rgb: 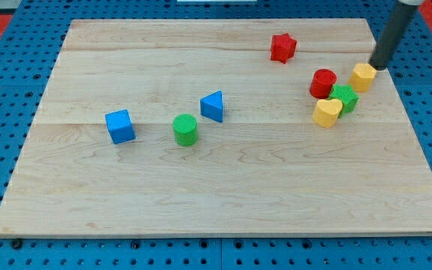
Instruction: Slide the yellow hexagon along with red circle to the bottom right to the red star
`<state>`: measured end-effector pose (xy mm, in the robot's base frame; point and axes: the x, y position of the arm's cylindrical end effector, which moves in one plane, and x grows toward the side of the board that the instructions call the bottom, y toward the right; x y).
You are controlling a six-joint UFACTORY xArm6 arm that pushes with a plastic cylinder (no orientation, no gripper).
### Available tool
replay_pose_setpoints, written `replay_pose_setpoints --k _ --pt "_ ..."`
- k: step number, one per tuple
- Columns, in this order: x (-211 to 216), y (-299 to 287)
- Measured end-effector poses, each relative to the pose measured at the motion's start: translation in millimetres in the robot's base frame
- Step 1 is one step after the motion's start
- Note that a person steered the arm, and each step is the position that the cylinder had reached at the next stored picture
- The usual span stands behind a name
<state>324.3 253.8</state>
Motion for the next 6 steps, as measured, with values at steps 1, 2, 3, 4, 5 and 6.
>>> replay_pose_setpoints --k 1,2,3,4,5,6 --pt "14.0 -40.1" --pt "10.2 -23.8" --pt "44.4 11.2" --pt "55.2 -11.9" --pt "48.0 -51.7" --pt "14.8 -20.3"
